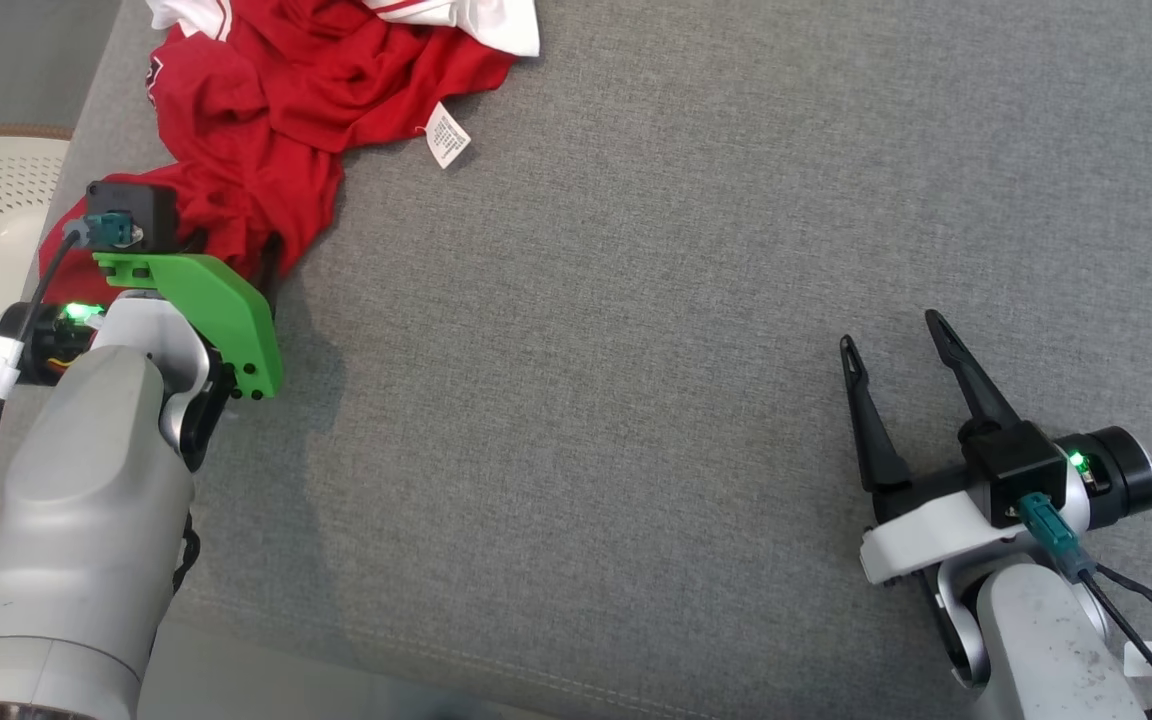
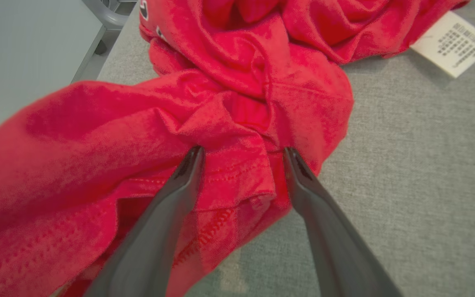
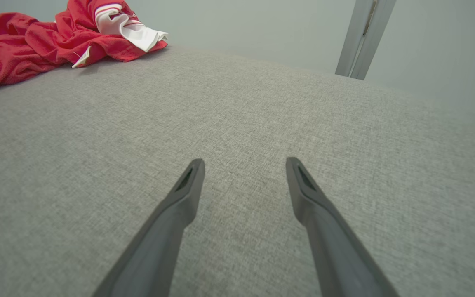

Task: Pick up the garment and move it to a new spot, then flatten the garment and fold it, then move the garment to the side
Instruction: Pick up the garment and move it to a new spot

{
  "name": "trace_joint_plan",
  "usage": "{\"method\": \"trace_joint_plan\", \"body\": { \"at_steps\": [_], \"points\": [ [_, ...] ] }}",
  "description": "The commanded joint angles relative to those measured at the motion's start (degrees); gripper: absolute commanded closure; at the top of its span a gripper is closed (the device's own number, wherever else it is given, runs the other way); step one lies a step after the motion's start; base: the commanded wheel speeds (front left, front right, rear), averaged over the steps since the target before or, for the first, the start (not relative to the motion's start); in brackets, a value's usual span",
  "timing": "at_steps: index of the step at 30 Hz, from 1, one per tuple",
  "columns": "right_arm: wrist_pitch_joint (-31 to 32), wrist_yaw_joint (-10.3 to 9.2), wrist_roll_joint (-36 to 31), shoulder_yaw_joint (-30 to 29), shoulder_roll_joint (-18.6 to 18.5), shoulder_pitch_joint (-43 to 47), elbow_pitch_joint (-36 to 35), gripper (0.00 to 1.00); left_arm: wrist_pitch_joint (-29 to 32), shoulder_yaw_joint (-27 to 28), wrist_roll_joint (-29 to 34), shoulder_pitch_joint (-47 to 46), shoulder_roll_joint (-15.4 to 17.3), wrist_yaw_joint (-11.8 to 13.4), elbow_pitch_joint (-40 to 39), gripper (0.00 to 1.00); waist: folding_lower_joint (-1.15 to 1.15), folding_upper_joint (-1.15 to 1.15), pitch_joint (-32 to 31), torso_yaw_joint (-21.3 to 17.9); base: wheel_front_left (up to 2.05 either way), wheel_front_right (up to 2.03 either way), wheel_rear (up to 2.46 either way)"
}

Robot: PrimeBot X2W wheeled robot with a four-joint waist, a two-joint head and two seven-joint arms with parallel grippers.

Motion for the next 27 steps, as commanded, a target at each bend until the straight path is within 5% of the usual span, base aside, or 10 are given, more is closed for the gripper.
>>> {"method": "trace_joint_plan", "body": {
  "at_steps": [1, 3, 18, 27],
  "points": [
    [-0.08, -0.06, 0.30, 0.41, -0.19, -0.99, 0.09, 0.00, 0.70, -1.37, -1.49, 0.67, 1.04, -0.04, 0.24, 0.59, 0.00, 0.00, 0.26, -0.35, 0.00, 0.00, 0.00],
    [-0.11, -0.06, 0.60, 0.74, -0.19, -0.97, 0.36, 0.00, 0.98, -3.04, -2.78, 0.75, 1.62, -0.05, 0.25, 1.00, 0.00, 0.00, -0.03, -0.29, 0.00, 0.00, 0.00],
    [-0.32, -0.06, 5.04, 0.20, -0.18, 0.66, 2.91, 0.00, -1.02, -13.41, -8.99, -4.42, 6.93, -0.05, -3.13, 1.00, 0.00, 0.00, -9.01, -0.37, 0.00, 0.00, 0.00],
    [-0.34, -0.06, 11.19, -0.14, -0.18, 4.65, 4.11, 0.00, 0.64, -23.03, -13.33, -8.38, 7.82, -0.06, -13.26, 1.00, 0.00, 0.00, -19.94, -5.95, 0.00, 0.00, 0.00]
  ]
}}
